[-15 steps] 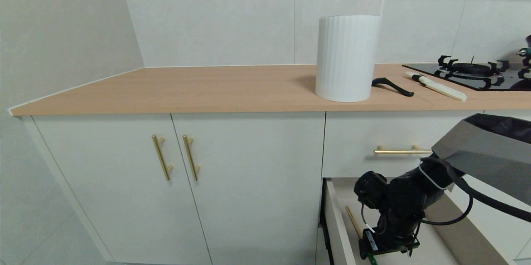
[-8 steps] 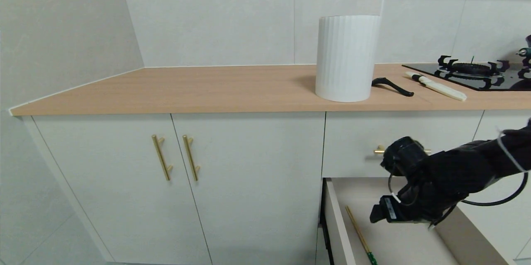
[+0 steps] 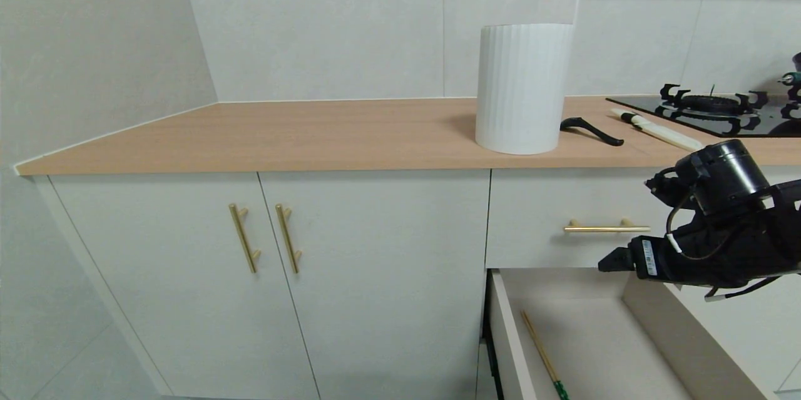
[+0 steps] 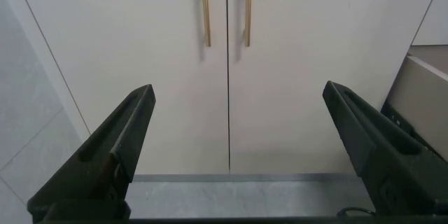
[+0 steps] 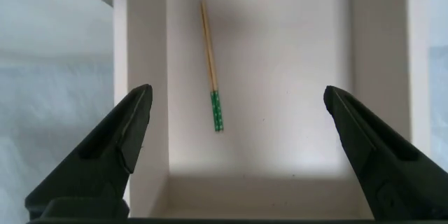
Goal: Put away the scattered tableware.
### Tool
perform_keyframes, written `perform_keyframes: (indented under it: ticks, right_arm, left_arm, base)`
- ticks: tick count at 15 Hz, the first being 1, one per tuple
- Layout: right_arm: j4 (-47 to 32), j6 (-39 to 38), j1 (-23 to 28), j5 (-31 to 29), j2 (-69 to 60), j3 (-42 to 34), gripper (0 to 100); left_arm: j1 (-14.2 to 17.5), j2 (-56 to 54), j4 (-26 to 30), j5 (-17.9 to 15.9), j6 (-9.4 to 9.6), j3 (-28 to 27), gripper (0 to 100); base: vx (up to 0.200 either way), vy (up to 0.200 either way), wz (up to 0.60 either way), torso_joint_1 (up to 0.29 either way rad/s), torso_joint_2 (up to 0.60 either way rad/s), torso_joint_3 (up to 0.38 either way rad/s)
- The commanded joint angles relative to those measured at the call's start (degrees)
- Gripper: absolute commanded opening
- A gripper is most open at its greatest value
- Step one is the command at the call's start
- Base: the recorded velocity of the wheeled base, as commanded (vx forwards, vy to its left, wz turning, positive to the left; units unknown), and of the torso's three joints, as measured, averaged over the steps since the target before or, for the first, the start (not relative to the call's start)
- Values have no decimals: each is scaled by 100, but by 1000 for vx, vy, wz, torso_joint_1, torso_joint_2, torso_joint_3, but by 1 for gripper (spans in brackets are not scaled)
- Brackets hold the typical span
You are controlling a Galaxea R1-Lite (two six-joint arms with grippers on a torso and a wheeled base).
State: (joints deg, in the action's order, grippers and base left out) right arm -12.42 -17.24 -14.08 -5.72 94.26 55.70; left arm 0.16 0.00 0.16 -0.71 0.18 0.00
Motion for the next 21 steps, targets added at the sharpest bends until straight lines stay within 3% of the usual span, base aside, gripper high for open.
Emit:
perform_keyframes:
  ticks: [1, 17, 20, 21]
  right_arm:
    - [12, 1, 19, 0, -171, 2, 100]
    - [126, 1, 28, -17, -136, -6, 100]
    - [495, 89, 186, 0, -83, 11, 100]
    - [908, 520, 468, 9, 154, 90, 100]
  left_arm:
    - [2, 0, 2, 0, -1, 0, 100]
    - [2, 0, 2, 0, -1, 0, 100]
    - [2, 0, 2, 0, -1, 0, 100]
    - [2, 0, 2, 0, -1, 0, 100]
  base:
    - [0, 0, 0, 41, -188, -134]
    - [0, 0, 0, 150, -410, -261]
    - [0, 0, 0, 11, -30, -19]
    - [0, 0, 0, 0, 0, 0]
